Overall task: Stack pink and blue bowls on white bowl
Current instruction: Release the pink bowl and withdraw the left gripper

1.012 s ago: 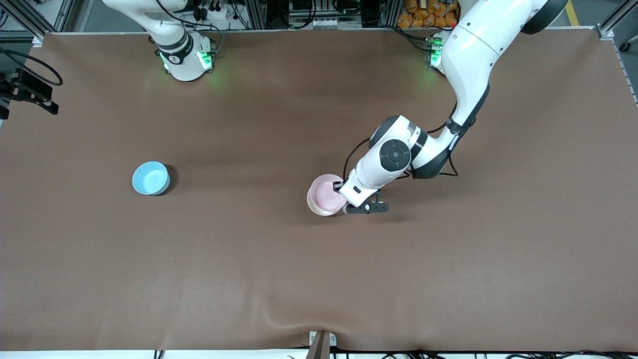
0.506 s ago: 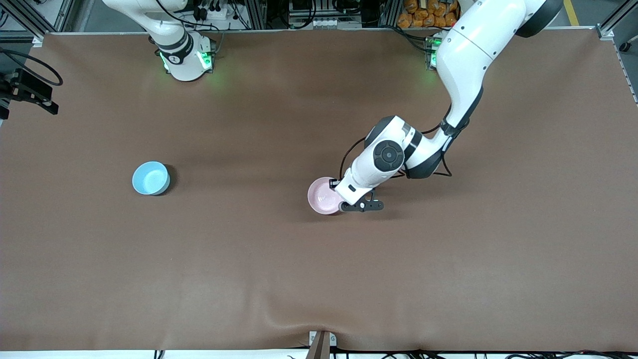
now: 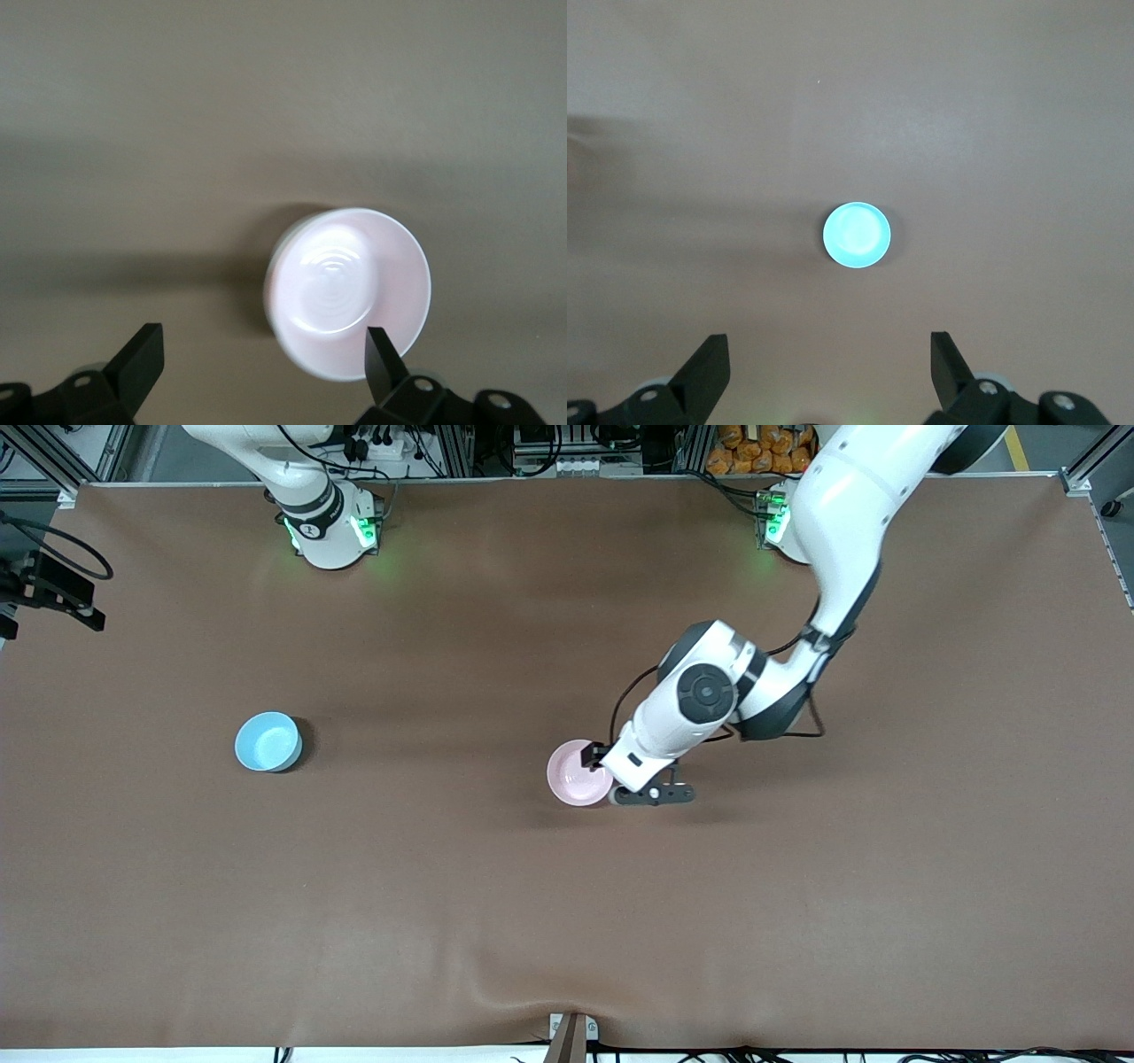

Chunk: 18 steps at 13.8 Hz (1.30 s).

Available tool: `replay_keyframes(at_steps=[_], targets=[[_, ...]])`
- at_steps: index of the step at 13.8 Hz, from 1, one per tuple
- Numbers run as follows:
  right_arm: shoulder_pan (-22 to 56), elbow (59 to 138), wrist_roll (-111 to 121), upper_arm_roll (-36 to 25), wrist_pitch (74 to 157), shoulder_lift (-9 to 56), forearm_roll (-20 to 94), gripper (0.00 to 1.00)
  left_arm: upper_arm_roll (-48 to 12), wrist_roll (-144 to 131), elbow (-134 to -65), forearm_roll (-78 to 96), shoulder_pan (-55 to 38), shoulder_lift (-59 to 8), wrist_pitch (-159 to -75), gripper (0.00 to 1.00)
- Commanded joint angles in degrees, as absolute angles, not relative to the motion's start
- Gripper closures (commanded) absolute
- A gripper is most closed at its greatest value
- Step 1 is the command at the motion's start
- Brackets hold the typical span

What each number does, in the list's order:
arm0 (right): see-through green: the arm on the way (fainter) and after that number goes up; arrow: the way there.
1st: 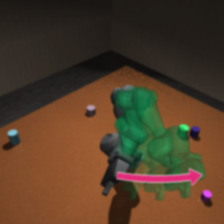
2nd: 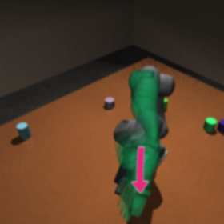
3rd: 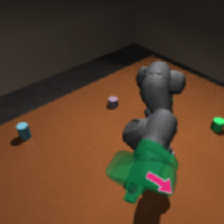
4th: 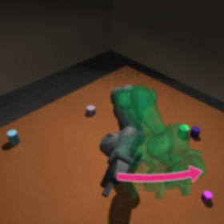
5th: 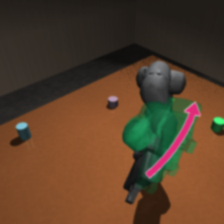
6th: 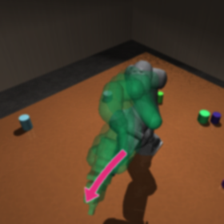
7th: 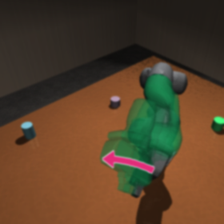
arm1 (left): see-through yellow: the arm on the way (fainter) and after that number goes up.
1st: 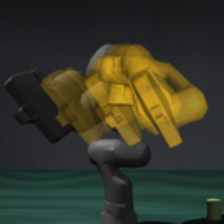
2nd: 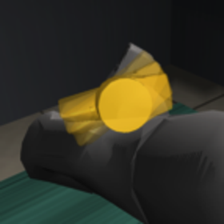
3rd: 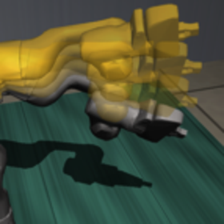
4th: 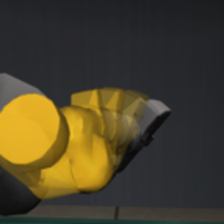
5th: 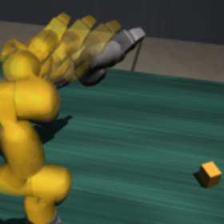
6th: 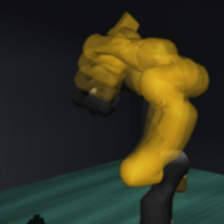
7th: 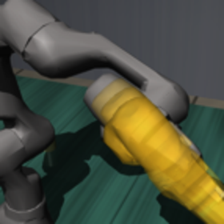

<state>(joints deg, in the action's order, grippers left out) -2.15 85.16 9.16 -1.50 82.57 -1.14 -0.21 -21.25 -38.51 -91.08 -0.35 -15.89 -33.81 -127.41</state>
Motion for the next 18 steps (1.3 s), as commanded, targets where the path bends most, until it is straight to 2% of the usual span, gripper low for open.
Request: replay_keyframes(at_steps=[1,6,9,13,16,17,18], targets=[[-3.78,83.85,9.40,-2.28,82.79,1.05,0.35,0.00,-20.39,-38.58,-92.72,-2.72,-10.40,-23.49,-117.10,0.00],[-3.87,84.20,9.67,-4.30,82.79,7.47,-0.88,0.00,-20.39,-33.77,-92.46,-2.73,0.95,-10.83,-105.14,0.00],[-3.87,85.24,8.62,-4.48,82.97,9.93,-2.46,0.00,-20.48,-26.40,-91.93,-2.72,7.62,-5.73,-99.15,0.00],[-7.29,98.14,9.05,-6.06,94.01,10.28,5.34,0.00,-20.48,-18.20,-92.02,-2.02,13.00,-1.15,-94.32,0.00],[-7.56,104.74,10.54,-6.15,99.38,10.55,5.36,0.00,-20.04,-17.14,-92.28,-1.32,13.79,0.87,-92.29,0.00],[-7.30,109.12,12.37,-6.15,105.23,10.11,5.36,0.00,-18.91,-17.05,-92.37,-1.14,12.84,1.23,-92.20,0.00],[-7.12,112.90,14.39,-6.15,110.77,9.85,5.36,0.00,-15.33,-16.70,-92.72,-1.06,9.35,2.10,-91.94,0.00]])
